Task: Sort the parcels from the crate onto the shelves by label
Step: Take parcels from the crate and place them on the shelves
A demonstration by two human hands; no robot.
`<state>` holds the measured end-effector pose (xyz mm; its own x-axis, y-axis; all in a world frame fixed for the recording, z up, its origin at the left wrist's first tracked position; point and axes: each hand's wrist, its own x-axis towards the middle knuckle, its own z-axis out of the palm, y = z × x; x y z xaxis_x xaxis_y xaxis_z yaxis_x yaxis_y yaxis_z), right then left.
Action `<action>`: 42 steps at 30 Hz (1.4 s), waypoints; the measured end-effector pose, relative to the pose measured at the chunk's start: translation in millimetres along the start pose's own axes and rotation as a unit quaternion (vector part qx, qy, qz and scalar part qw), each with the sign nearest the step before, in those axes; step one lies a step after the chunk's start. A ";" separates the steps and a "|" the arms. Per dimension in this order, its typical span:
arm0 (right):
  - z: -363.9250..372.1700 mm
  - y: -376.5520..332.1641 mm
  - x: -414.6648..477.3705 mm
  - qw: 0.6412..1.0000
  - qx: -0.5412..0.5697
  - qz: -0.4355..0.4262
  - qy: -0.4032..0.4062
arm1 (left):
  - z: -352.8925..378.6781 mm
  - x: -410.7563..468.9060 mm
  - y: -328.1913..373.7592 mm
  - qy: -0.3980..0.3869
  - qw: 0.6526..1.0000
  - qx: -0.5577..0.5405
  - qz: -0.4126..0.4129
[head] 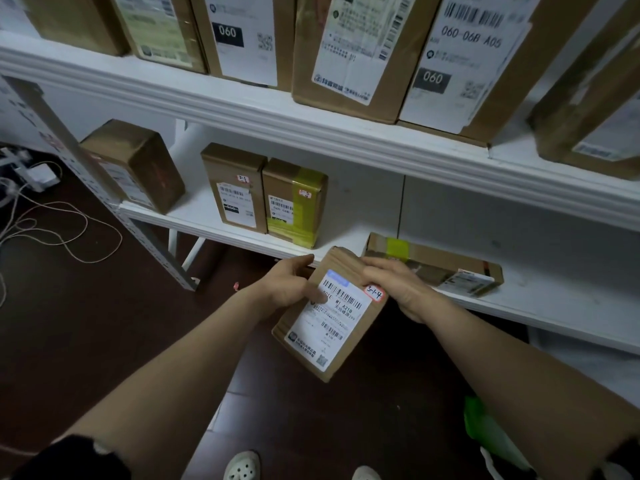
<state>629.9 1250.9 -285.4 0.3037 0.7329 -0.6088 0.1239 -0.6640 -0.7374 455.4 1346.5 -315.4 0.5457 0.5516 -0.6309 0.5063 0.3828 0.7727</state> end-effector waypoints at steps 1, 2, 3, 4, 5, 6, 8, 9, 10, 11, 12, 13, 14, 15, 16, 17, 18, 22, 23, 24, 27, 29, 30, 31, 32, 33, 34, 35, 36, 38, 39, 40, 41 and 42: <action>-1.2 0.3 1.3 1.000 0.000 -0.001 -0.002 | -0.1 2.1 -0.2 0.002 1.000 -0.003 -0.002; -3.1 0.5 1.9 1.000 -0.004 0.000 -0.008 | 0.3 3.9 0.0 0.002 1.000 -0.001 -0.004; -4.2 -0.2 1.5 1.000 -0.009 -0.001 -0.013 | 0.7 5.6 -0.2 0.001 1.000 0.003 -0.005; -5.5 -0.2 2.4 1.000 -0.015 0.001 -0.015 | 1.3 6.3 -0.3 -0.002 1.000 0.009 -0.005; -5.7 -1.0 2.4 1.000 -0.018 0.003 -0.016 | 1.8 6.7 -0.2 -0.004 1.000 0.010 -0.006; -6.2 -1.9 2.5 1.000 -0.019 0.004 -0.016 | 2.1 7.2 0.2 -0.006 1.000 0.009 -0.006; -6.3 -2.8 3.7 1.000 -0.019 0.004 -0.017 | 1.8 8.9 0.2 -0.007 1.000 0.006 -0.005; -6.0 -3.5 3.6 1.000 -0.018 0.005 -0.018 | 1.0 9.5 0.1 -0.006 1.000 0.004 -0.006; -6.0 -3.8 3.6 1.000 -0.018 0.005 -0.020 | 0.2 9.8 -0.1 -0.006 1.000 0.003 -0.006; -6.1 -2.8 4.6 1.000 -0.018 -0.002 -0.022 | -0.4 10.4 -0.7 -0.007 1.000 0.001 -0.005; -6.2 -2.2 5.4 1.000 -0.016 -0.004 -0.021 | -0.6 10.0 -0.9 -0.009 1.000 0.001 -0.002; -5.8 -1.2 6.3 1.000 -0.016 -0.009 -0.020 | -1.0 10.1 -1.9 -0.011 1.000 0.001 -0.001; -5.3 -0.4 7.2 1.000 -0.015 -0.008 -0.020 | -0.8 8.9 -2.2 -0.014 1.000 0.002 0.002; -4.0 0.5 7.5 1.000 -0.015 -0.011 -0.024 | -0.7 7.7 -2.6 -0.016 1.000 0.001 0.005; -2.7 1.3 7.0 0.999 -0.015 -0.013 -0.028 | -0.6 5.7 -2.9 -0.017 1.000 0.000 0.008; -1.3 2.3 7.3 0.999 -0.015 -0.018 -0.028 | -1.2 3.8 -3.2 -0.017 1.000 0.000 0.011; -0.5 1.9 6.0 0.999 -0.012 -0.019 -0.028 | -2.5 0.5 -3.2 -0.021 1.000 0.000 0.012; -0.4 -15.9 -11.9 0.998 0.018 -0.040 -0.034 | -13.1 -25.1 3.8 -0.072 0.997 0.004 0.003; 0.0 -24.3 -20.5 0.998 0.026 -0.052 -0.037 | -17.5 -32.8 8.1 -0.085 0.996 0.011 0.003; 0.5 -33.3 -29.8 0.997 0.032 -0.062 -0.037 | -22.2 -41.9 15.0 -0.096 0.995 0.023 0.006; -0.2 -61.8 -60.0 0.994 0.046 -0.100 -0.017 | -38.4 -73.7 46.9 -0.104 0.992 0.063 0.029; -3.5 -79.1 -81.2 0.989 0.075 -0.127 0.014 | -49.4 -96.8 72.5 -0.102 0.990 0.078 0.055; -5.5 -86.5 -92.6 0.985 0.099 -0.136 0.025 | -54.6 -107.5 84.9 -0.100 0.989 0.081 0.070; -7.4 -91.8 -102.4 0.981 0.125 -0.143 0.033 | -58.5 -119.2 97.3 -0.099 0.988 0.082 0.087; -8.9 -96.4 -112.6 0.978 0.145 -0.148 0.031 | -61.0 -130.7 108.9 -0.096 0.987 0.081 0.105; -9.6 -100.6 -122.4 0.976 0.154 -0.152 0.019 | -62.5 -142.7 119.5 -0.091 0.985 0.076 0.123; -9.0 -105.3 -133.4 0.976 0.154 -0.155 0.004 | -63.4 -155.6 129.1 -0.085 0.984 0.070 0.140; -7.2 -111.2 -145.8 0.975 0.152 -0.160 -0.013 | -63.1 -169.5 138.0 -0.076 0.983 0.064 0.156; -4.8 -117.4 -158.2 0.974 0.152 -0.167 -0.025 | -63.0 -181.9 145.7 -0.069 0.981 0.056 0.173; -1.3 -131.5 -180.6 0.969 0.152 -0.191 -0.028 | -61.8 -205.0 159.4 -0.058 0.976 0.034 0.207; -1.4 -139.1 -190.9 0.967 0.150 -0.207 -0.017 | -60.7 -215.9 165.5 -0.051 0.973 0.019 0.225; -2.5 -147.4 -203.0 0.964 0.145 -0.225 0.000 | -59.8 -226.2 171.9 -0.040 0.969 0.008 0.243; -4.7 -156.2 -214.5 0.959 0.139 -0.245 0.018 | -57.9 -237.7 178.6 -0.027 0.965 -0.001 0.261; -8.5 -165.3 -226.1 0.954 0.135 -0.266 0.031 | -55.7 -249.2 186.4 -0.021 0.961 -0.007 0.277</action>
<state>548.7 1193.7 -23.3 0.3226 0.9396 -0.1148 0.0302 -0.1315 -0.9909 376.6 1321.7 -10.2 0.7552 0.6436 -0.1241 0.1219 0.0482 0.9914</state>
